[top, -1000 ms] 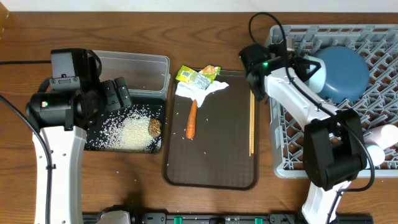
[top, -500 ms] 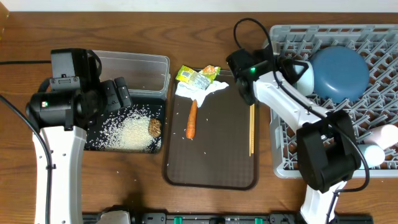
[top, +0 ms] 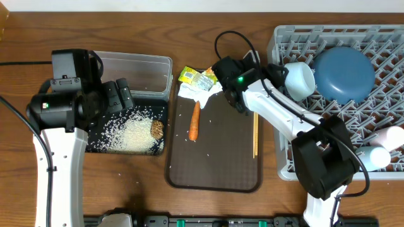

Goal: Sort waste into correct bins and load items into the dishwasher rack

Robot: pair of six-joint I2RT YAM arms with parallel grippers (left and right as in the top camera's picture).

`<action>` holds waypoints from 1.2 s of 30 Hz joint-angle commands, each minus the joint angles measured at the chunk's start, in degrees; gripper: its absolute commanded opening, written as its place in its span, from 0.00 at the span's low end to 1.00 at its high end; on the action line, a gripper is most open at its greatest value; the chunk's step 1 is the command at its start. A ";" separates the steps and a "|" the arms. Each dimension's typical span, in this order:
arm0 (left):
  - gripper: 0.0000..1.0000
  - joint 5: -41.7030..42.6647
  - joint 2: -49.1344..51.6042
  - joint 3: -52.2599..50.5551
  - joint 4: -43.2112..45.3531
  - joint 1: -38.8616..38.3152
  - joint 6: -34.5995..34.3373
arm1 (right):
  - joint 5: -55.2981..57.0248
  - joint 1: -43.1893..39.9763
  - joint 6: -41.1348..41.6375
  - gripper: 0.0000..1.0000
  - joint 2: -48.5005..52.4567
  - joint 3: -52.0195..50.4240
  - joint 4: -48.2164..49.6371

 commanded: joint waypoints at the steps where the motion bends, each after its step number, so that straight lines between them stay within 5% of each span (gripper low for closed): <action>1: 0.98 -0.90 -0.31 -0.04 -0.13 0.26 0.96 | -3.76 -0.04 -0.11 0.56 -0.28 -0.02 0.15; 7: 0.98 -0.90 -0.28 -0.04 -0.13 0.26 0.98 | -4.15 -1.44 0.44 0.63 -1.25 -0.02 -0.02; 22: 0.98 -0.90 -0.31 -0.04 -0.13 0.26 0.96 | -24.94 -5.62 -3.56 0.80 -4.37 -0.02 -1.33; 24: 0.98 -0.90 -0.28 -0.04 -0.13 0.26 0.96 | -29.49 -6.21 -5.09 0.99 -4.20 -0.07 -2.40; 36: 0.98 -0.90 -0.28 -0.04 -0.15 0.26 0.96 | -30.97 -6.73 -3.85 0.99 -4.15 -0.09 -4.31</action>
